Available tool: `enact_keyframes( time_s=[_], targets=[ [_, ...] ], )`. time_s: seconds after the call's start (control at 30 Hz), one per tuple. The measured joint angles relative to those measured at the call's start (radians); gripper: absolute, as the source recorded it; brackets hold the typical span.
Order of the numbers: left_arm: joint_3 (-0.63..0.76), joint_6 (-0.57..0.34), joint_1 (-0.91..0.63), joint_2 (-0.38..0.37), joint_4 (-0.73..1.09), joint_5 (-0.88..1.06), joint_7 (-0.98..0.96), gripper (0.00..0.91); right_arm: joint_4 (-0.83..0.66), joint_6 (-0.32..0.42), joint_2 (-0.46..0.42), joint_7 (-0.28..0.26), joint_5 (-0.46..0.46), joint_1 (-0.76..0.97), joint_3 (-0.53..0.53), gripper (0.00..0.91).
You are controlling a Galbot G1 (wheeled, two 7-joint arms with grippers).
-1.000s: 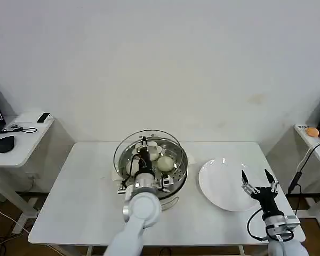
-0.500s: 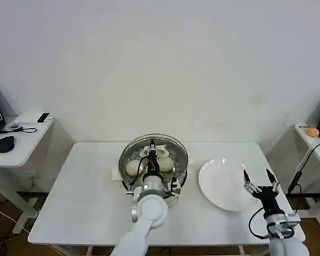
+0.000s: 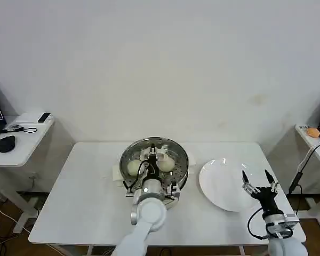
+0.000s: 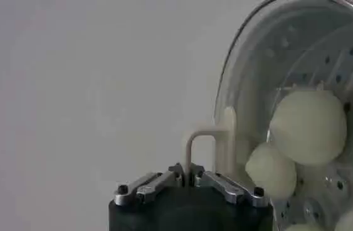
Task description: Take steamed baozi put them in steamer then cover it.
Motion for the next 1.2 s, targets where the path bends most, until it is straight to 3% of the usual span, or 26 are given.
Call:
enact_keyframes(
  time_s=[1.2],
  targets=[
    [-0.011,-0.009,-0.007,0.002,-0.010,-0.042,0.016,0.000,0.005,-0.001,0.008,0.001,-0.003,-0.006,0.005,0.907]
  ],
)
